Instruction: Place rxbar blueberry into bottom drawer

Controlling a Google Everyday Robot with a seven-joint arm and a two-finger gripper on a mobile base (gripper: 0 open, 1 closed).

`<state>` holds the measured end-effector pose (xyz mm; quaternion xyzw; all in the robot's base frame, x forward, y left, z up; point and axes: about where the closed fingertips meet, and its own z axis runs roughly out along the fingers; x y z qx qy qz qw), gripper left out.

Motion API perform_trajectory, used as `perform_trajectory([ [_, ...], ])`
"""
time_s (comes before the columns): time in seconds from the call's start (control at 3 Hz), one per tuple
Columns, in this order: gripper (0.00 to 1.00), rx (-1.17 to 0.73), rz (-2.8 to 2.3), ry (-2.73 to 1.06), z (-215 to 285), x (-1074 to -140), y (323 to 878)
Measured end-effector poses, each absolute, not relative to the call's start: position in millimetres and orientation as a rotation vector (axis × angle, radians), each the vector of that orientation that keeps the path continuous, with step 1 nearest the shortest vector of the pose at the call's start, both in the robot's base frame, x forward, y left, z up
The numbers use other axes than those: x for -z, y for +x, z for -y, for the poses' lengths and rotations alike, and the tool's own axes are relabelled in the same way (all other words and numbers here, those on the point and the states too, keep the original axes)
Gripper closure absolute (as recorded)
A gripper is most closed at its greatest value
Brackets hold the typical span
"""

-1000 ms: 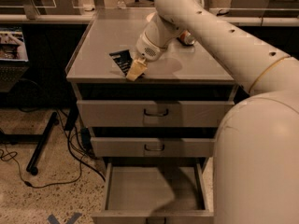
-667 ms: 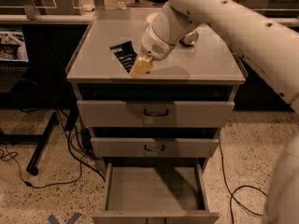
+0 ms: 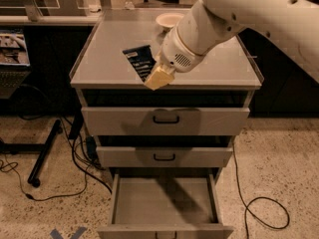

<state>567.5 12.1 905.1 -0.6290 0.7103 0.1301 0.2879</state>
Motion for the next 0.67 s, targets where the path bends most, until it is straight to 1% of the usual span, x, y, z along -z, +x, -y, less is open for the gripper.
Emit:
perform_trajectory([
  [0.67, 1.00, -0.309, -1.883, -1.660, -13.3, -902.5, 569.6],
])
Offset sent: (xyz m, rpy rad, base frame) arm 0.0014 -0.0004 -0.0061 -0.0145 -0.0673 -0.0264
